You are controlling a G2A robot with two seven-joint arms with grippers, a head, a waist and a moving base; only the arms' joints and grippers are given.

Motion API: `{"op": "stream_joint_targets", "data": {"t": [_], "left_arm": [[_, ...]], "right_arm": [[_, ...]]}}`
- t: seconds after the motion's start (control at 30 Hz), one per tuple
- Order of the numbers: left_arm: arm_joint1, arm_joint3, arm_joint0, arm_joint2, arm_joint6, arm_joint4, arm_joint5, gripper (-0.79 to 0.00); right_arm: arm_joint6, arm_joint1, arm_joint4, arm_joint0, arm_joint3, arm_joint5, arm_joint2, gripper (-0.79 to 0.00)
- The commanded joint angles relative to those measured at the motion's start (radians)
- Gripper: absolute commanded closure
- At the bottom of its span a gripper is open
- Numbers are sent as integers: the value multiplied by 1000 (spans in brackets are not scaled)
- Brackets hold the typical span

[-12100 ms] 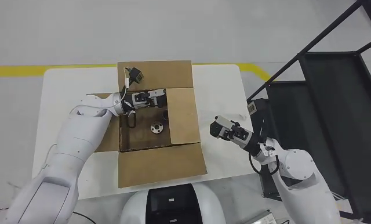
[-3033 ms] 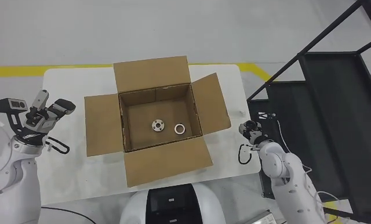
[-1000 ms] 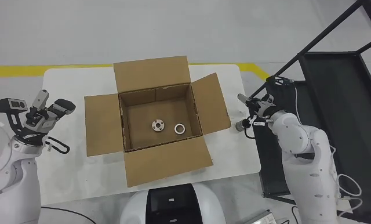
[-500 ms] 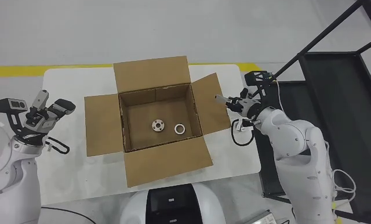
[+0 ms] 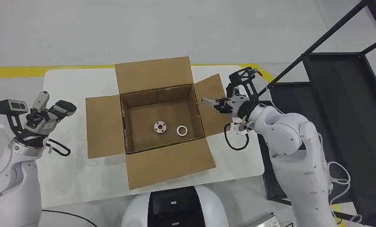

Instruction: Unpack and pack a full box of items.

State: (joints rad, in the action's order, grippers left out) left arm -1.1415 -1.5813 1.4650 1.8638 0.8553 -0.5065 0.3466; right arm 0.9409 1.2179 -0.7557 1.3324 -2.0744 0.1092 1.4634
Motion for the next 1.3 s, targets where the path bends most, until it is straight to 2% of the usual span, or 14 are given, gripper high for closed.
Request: {"op": "stream_joint_targets", "data": {"t": [0.0, 0.17, 0.3, 0.4, 0.63, 0.8, 1.0, 1.27], "left_arm": [[0, 0, 0, 0, 0, 0, 0, -785], [0, 0, 0, 0, 0, 0, 0, -785], [0, 0, 0, 0, 0, 0, 0, -785], [0, 0, 0, 0, 0, 0, 0, -785], [0, 0, 0, 0, 0, 0, 0, -785], [0, 0, 0, 0, 0, 0, 0, -785], [0, 0, 0, 0, 0, 0, 0, -785], [0, 0, 0, 0, 0, 0, 0, -785]], "right_arm": [[35, 1, 33, -72, 51, 65, -61, -785], [178, 2, 179, -213, 179, 266, -180, -785], [215, 0, 181, -293, 249, 420, -248, -785], [241, 0, 107, -340, 318, 486, -309, -785], [154, 13, -61, -418, 466, 528, -441, -785], [128, 22, -264, -458, 513, 562, -548, -785], [18, 40, -472, -483, 553, 494, -644, -785], [18, 40, -472, -483, 553, 494, -644, -785]]}}
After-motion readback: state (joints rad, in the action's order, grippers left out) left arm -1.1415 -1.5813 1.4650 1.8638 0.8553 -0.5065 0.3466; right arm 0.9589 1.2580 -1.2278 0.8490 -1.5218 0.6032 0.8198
